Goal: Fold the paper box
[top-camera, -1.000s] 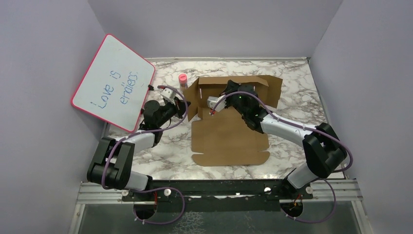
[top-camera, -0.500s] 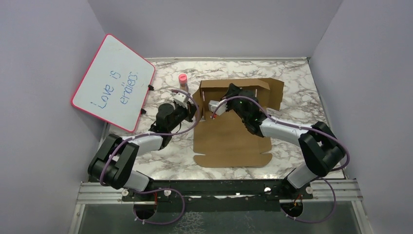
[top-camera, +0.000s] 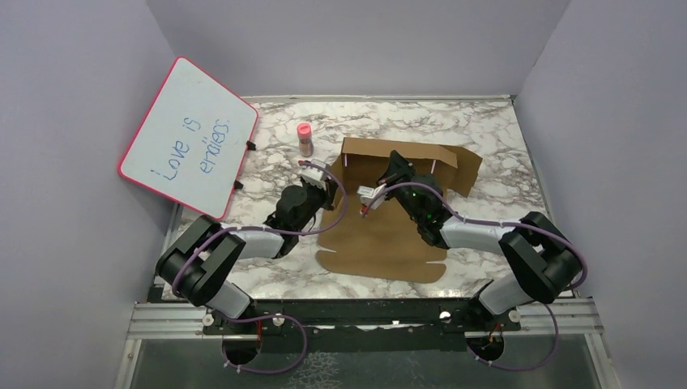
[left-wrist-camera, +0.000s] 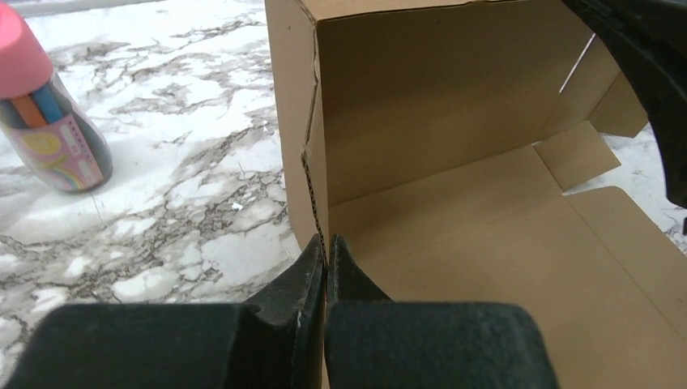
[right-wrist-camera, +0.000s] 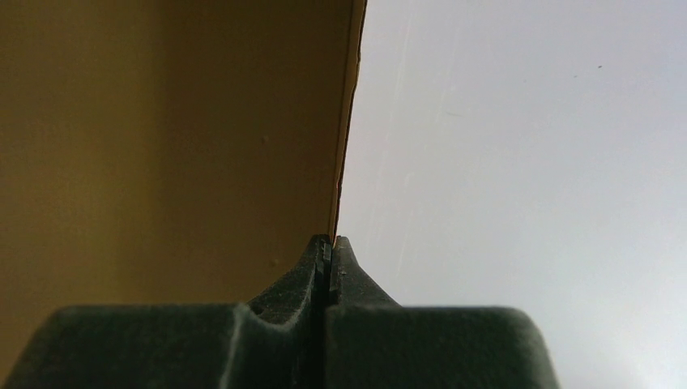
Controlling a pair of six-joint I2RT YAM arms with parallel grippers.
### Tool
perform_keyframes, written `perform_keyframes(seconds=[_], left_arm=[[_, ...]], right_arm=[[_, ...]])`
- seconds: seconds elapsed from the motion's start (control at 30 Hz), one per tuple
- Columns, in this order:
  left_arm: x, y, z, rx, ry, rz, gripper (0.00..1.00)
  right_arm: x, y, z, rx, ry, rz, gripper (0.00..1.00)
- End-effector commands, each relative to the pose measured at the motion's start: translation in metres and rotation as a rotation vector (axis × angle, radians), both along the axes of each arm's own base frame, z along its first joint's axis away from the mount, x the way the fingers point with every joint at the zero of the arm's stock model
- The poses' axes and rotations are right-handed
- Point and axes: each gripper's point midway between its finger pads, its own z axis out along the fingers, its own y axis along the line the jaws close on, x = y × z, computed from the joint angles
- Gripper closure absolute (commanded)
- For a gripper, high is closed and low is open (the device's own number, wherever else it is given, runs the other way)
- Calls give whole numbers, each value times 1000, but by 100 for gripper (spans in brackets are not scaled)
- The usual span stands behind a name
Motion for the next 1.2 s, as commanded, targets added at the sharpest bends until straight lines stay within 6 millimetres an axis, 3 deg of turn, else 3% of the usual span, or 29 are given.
perform_keyframes(seconds=[0.0, 0.13, 0.37, 0.47, 0.6, 0.73, 0.87, 1.03, 1.17], left_arm=[[-22, -3, -41, -16, 118, -23, 97], [-24, -8, -45, -20, 133, -43, 90], [-26, 1, -21, -52, 79, -15, 64], [-28, 7, 0, -68, 36, -2, 47], [-27, 14, 34, -70, -20, 21, 33], [-24, 28, 70, -70, -88, 58, 26], [-15, 59, 101, -112, -149, 153, 22], [10, 114, 94, -201, -69, 354, 21], [20, 116, 71, -155, -26, 352, 22]], right_arm=[[-23, 19, 17, 5, -98, 97, 99], [-28, 17, 15, -7, -113, 89, 99], [-27, 14, 13, -12, -114, 73, 99], [-26, 14, 13, -9, -106, 72, 99], [-24, 13, 9, -11, -83, 59, 99], [-24, 14, 5, -16, -67, 61, 99], [-23, 15, 3, -18, -58, 63, 99], [-22, 16, 1, -20, -45, 64, 99], [-22, 16, 1, -18, -39, 66, 99]])
